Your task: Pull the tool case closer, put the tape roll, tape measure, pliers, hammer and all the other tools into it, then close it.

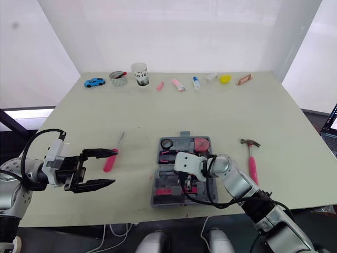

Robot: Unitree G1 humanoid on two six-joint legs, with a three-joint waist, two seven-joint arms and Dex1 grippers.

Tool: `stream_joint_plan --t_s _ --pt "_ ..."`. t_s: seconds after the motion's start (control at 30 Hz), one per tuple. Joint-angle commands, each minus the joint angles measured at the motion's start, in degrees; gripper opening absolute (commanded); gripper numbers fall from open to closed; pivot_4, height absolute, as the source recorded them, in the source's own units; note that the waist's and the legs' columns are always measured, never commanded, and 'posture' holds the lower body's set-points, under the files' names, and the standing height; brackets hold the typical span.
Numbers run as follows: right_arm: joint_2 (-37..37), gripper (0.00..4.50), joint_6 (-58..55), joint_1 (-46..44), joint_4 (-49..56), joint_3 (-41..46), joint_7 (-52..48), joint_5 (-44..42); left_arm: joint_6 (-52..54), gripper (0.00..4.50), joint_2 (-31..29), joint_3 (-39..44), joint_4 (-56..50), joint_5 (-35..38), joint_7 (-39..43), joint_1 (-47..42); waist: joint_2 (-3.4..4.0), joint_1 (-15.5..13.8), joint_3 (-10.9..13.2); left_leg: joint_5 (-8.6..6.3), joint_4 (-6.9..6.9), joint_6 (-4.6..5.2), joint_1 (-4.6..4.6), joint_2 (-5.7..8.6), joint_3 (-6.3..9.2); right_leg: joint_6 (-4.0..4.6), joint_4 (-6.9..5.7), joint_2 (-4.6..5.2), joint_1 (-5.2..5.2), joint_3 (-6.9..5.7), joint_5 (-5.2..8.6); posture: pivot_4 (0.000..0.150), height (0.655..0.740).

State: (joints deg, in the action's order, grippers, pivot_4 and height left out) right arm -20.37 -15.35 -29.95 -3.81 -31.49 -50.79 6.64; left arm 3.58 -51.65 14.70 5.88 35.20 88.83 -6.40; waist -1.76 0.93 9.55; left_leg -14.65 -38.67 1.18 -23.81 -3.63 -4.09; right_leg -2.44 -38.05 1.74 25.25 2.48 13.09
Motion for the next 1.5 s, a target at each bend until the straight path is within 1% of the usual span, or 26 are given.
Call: stream_joint_plan --t_s 0.03,0.6,1.17,1.5 --pt "0.1 0.07 1.29 -0.19 0.64 1.03 0.16 0.23 0.02 4.5 -0.23 0.89 -1.06 0.89 1.66 -0.33 0.0 -0.01 0.0 0.0 0.0 0.0 0.0 0.0 0.0 0.0 0.0 0.0 0.0 0.0 0.0 0.15 0.74" --pt "-0.4 0.07 -0.2 0.84 0.89 0.96 -0.76 0.59 0.16 4.5 0.04 0.73 -1.1 0.85 1.58 -0.12 0.0 0.0 0.0 0.0 0.0 0.0 0.02 0.0 0.01 0.0 -0.01 0.0 0.0 0.0 0.0 0.15 0.74" --pt "-1.08 0.07 0.98 1.36 -1.99 -0.35 -0.46 3.07 0.43 4.5 0.14 0.89 -1.44 0.83 1.51 0.09 -0.03 0.0 -0.02 0.0 -0.01 0.0 0.08 0.0 0.01 0.02 -0.02 -0.01 -0.07 0.0 0.01 0.15 0.74" --pt "-0.01 0.07 -1.37 1.6 -3.64 -0.11 -0.26 3.41 0.53 4.5 0.09 0.77 -1.22 0.83 1.64 -0.38 -0.13 0.04 -0.09 0.0 -0.02 0.0 0.11 0.0 0.01 0.02 -0.04 -0.01 -0.09 0.0 0.01 0.15 0.74"
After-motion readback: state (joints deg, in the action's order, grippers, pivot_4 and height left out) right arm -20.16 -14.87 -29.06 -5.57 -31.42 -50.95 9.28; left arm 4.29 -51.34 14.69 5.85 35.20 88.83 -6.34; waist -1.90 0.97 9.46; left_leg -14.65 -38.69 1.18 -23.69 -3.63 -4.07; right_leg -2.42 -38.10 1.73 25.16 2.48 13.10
